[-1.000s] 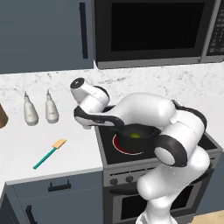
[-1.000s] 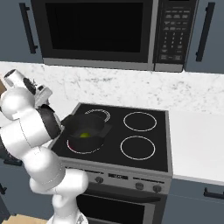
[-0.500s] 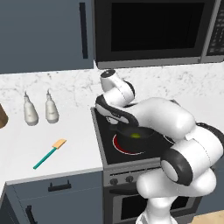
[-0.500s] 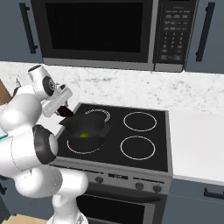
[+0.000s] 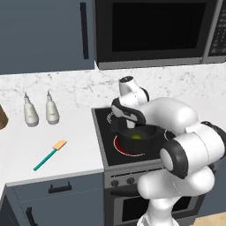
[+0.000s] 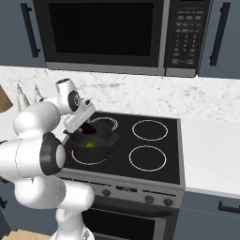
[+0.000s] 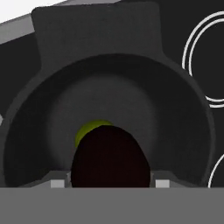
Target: Put the lime and avocado in the pot. Retrieve the spatula and lightly stir the vegetables in the pot.
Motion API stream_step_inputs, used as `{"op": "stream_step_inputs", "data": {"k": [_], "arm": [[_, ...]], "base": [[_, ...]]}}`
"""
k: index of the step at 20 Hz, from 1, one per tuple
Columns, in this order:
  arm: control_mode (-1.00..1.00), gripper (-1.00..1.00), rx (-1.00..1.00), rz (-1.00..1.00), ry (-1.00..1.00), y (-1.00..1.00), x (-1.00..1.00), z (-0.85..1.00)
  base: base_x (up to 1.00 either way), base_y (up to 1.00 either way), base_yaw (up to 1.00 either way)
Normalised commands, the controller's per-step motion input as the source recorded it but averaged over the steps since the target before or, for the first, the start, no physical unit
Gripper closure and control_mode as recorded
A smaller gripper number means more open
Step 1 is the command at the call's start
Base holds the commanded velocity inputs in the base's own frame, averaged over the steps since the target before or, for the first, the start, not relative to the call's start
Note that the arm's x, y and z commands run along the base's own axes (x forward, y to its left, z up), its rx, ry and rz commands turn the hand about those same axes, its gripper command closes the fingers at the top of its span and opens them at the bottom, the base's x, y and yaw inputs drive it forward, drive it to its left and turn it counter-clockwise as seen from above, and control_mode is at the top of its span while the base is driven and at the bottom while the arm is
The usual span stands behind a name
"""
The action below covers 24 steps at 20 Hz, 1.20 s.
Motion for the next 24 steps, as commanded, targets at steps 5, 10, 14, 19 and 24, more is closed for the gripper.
{"op": "stream_step_inputs", "data": {"k": [5, 10, 14, 19, 24], "arm": [[-1.0, -1.0, 0.0, 0.03, 0.04, 0.0, 0.01, -0.36], [-1.0, -1.0, 0.0, 0.05, 0.0, -0.05, 0.03, 0.0], [-1.0, -1.0, 0.02, 0.02, 0.0, -0.11, 0.0, 0.02], [-1.0, -1.0, 0.03, 0.0, -0.06, -0.02, -0.28, 0.53], [-1.0, -1.0, 0.07, 0.0, -0.15, 0.14, -0.96, 0.82]], "base": [[0.0, 0.0, 0.0], [0.0, 0.0, 0.0], [0.0, 0.0, 0.0], [0.0, 0.0, 0.0], [0.0, 0.0, 0.0]]}}
